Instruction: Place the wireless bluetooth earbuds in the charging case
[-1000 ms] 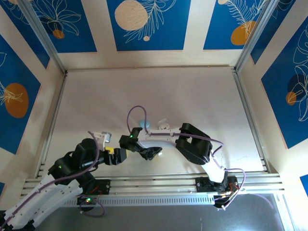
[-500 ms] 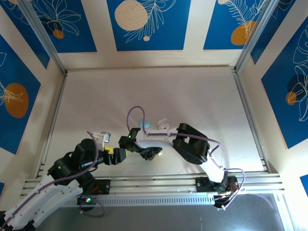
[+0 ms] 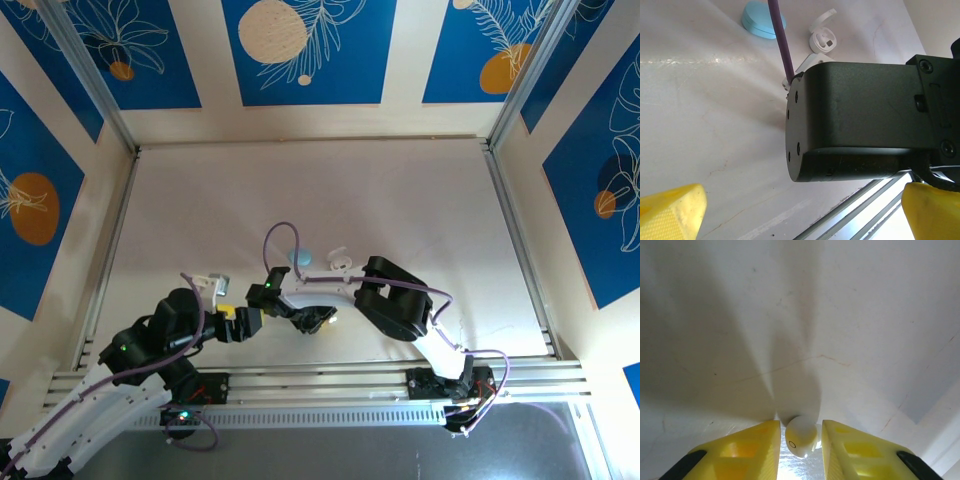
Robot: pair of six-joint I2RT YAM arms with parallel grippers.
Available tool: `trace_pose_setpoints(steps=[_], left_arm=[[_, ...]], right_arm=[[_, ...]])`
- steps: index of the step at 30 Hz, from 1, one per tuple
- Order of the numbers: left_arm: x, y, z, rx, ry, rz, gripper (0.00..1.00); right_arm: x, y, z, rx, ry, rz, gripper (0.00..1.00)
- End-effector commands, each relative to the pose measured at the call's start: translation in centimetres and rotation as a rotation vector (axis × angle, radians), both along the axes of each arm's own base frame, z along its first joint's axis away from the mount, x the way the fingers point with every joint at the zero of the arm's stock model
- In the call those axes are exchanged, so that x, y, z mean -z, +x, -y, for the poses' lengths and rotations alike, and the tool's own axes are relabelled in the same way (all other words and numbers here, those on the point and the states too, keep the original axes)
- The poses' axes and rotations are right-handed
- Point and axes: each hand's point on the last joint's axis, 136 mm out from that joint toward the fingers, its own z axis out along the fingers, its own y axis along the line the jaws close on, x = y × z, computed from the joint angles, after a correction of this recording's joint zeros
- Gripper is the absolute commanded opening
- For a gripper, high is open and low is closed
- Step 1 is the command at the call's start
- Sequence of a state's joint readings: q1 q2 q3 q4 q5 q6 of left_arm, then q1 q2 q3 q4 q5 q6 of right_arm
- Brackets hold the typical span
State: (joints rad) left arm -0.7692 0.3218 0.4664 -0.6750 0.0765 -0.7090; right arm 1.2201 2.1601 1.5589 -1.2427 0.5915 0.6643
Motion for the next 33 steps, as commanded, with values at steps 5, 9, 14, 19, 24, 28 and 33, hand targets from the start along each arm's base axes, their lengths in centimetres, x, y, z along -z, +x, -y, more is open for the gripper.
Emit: trace_pose_setpoints(steps=[5,9,14,19,24,28,33], left_arm=[[-1.0,0.3,-0.1,-0.009,-0.001,0.029,1.00],[-1.0,0.3,0.0,-0.003,0.004,0.028,1.00],[-1.1,0.4,0.0,-0.002,0.005,0.033,1.00],[-1.3,0.4,0.0,-0.001,0.003,0.038,1.00],[-1.6,0.5,0.2,0.003,0.000,0.046,1.00],[-2.1,0.6,0.5,0.020,-0.010,0.060,1.00],[-3.3,0.8,1.2,0.041,-0.045,0.094,1.00]], right_arm=[[0.3,-0.1,-0.2,0.020,-0.012,0.008,0.25],[0.4,-0.1,-0.2,0.027,-0.014,0.006,0.24],[0.2,0.0,0.1,0.039,-0.015,0.011,0.21],[-0.2,0.1,0.3,0.059,0.000,0.018,0.18],[-1.0,0.4,0.7,0.083,0.042,0.029,0.18],[-2.2,0.7,0.9,0.116,0.120,0.042,0.17],[-4.2,1.5,1.6,0.166,0.246,0.063,0.16]])
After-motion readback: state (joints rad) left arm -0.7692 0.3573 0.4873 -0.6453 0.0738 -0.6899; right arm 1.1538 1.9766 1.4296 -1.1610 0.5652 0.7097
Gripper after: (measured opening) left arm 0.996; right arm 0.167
